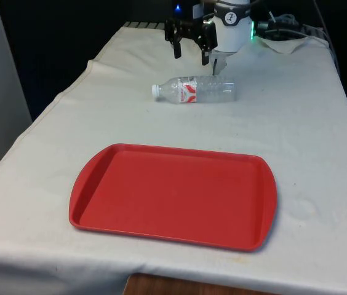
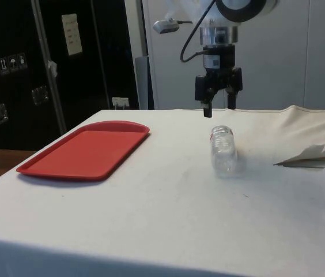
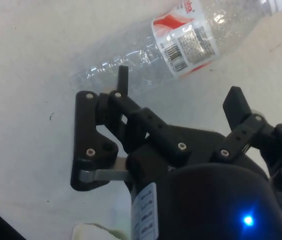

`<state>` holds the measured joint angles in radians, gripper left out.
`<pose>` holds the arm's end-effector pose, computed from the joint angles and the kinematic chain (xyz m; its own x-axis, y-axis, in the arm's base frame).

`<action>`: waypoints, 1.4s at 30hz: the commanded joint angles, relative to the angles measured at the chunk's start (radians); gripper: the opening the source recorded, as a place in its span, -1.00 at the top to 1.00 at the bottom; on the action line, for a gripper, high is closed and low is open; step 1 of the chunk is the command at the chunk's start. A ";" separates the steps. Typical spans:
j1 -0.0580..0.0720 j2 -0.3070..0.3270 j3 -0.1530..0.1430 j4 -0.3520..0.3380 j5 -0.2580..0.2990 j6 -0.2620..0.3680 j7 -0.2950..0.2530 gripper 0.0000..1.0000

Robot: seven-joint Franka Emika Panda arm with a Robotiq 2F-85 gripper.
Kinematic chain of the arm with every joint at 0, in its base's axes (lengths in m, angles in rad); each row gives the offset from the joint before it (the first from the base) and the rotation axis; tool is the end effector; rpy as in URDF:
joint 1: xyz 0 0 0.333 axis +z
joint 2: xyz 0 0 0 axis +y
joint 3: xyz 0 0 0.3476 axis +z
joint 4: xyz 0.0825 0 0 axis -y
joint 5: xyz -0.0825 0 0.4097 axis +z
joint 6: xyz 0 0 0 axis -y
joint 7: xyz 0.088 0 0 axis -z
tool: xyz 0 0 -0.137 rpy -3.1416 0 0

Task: Place the bottle upright on the tray.

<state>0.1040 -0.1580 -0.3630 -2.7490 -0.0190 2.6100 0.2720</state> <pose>0.3895 -0.0962 0.2440 0.8724 -0.4888 -0.0031 -0.4884 -0.8714 -0.0470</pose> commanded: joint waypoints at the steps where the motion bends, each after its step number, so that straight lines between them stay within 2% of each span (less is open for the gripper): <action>1: 0.002 0.005 -0.002 0.001 0.011 0.003 0.009 -1.00; 42: 0.001 0.018 -0.021 0.002 0.011 0.005 0.224 -1.00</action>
<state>0.1040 -0.1440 -0.3830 -2.7490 -0.0180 2.6100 0.4930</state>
